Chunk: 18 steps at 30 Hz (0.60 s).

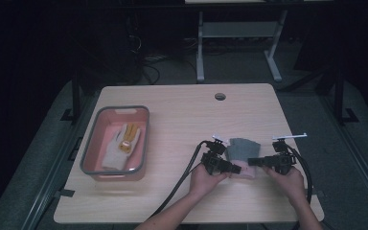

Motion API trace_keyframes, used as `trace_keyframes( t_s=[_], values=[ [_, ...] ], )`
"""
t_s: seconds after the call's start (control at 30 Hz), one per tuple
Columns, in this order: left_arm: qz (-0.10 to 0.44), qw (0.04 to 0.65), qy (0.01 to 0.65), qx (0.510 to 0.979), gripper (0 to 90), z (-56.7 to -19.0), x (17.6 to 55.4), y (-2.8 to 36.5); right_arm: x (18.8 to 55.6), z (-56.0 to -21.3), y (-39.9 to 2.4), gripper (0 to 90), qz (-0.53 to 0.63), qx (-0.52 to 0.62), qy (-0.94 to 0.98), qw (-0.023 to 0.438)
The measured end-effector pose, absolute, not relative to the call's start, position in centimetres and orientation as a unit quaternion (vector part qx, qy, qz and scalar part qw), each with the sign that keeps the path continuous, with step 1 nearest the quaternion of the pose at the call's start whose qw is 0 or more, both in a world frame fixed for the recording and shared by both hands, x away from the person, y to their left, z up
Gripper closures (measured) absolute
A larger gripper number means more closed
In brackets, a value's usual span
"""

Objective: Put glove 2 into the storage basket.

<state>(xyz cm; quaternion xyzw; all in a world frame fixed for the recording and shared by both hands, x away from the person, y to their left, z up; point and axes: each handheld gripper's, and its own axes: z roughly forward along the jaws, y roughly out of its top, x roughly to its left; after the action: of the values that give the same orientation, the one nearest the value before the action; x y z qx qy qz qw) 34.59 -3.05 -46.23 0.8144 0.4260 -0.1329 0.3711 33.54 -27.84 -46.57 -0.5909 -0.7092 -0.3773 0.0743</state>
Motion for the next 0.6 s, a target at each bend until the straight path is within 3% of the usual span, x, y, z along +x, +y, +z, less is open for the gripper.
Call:
trace_keyframes(
  t_s=[0.27,0.6],
  values=[
    [-0.163,0.375,0.442,0.798,51.8,-46.6,35.3,-2.5,33.7,-47.0,-27.5,62.8,-0.394,-0.592,-0.695,0.107],
    [-0.172,0.382,0.437,0.796,56.4,-46.5,35.4,-1.8,33.6,-46.2,-26.7,71.8,-0.387,-0.586,-0.705,0.1]
  ],
)
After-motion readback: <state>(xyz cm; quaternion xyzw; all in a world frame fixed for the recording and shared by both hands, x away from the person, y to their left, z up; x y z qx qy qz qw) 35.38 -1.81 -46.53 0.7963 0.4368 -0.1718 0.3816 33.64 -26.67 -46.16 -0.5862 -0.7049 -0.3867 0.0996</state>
